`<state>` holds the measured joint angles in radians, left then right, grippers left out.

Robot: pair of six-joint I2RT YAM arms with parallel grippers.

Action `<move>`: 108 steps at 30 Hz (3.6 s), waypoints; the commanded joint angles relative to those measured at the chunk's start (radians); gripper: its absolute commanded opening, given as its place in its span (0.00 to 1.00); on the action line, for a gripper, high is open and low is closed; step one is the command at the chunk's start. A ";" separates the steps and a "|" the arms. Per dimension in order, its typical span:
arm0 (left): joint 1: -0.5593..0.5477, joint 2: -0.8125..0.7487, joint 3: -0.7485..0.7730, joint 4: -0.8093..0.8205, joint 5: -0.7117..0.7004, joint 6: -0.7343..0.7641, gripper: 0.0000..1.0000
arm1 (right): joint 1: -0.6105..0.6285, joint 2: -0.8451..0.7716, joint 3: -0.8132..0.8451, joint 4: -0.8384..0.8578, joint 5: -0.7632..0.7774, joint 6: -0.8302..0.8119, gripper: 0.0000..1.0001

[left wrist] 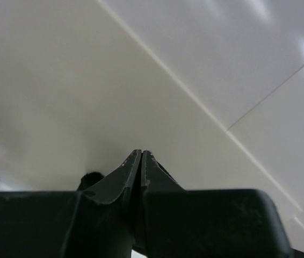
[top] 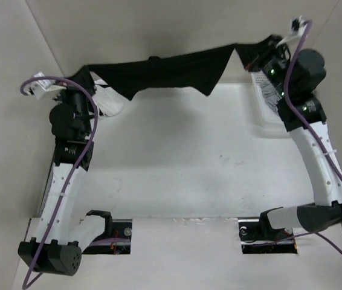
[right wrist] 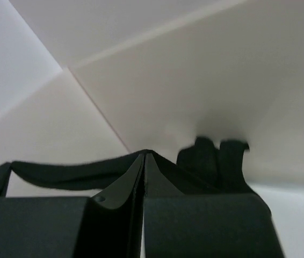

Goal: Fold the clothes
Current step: Fold the tank top

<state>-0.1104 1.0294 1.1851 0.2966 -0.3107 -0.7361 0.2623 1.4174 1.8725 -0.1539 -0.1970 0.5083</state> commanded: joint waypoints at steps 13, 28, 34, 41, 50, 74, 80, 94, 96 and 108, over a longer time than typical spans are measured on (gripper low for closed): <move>-0.082 -0.830 -0.775 -0.668 0.004 -0.129 0.02 | 0.258 -0.786 -1.422 0.202 0.094 0.192 0.00; -0.059 -0.965 -0.641 -0.995 -0.013 -0.237 0.02 | 0.975 -1.020 -1.337 -0.303 0.681 0.457 0.00; -0.065 -0.598 -0.679 -0.476 -0.013 -0.252 0.02 | 0.571 -0.617 -1.199 0.033 0.534 0.144 0.00; -0.054 -0.050 -0.515 -0.056 -0.067 -0.238 0.02 | 0.194 -0.186 -0.988 0.395 0.223 0.147 0.00; 0.008 0.476 -0.182 0.133 -0.065 -0.214 0.02 | 0.009 0.265 -0.604 0.432 0.087 0.188 0.00; -0.128 0.275 -0.760 0.239 -0.019 -0.198 0.38 | 0.205 0.184 -1.024 0.615 0.197 0.280 0.01; 0.008 0.305 -0.861 0.317 0.159 -0.273 0.47 | 0.255 0.059 -1.202 0.645 0.251 0.279 0.23; 0.128 0.650 -0.881 0.657 0.288 -0.437 0.31 | 0.212 0.078 -1.303 0.700 0.222 0.303 0.41; 0.133 0.679 -0.878 0.684 0.300 -0.444 0.25 | 0.206 0.081 -1.309 0.706 0.229 0.305 0.41; 0.153 0.699 -0.887 0.765 0.298 -0.453 0.06 | 0.151 0.166 -1.311 0.700 0.260 0.358 0.56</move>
<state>0.0349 1.7359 0.3138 0.9997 -0.0135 -1.1904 0.4236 1.5593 0.5560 0.4999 0.0418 0.8413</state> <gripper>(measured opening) 0.062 0.555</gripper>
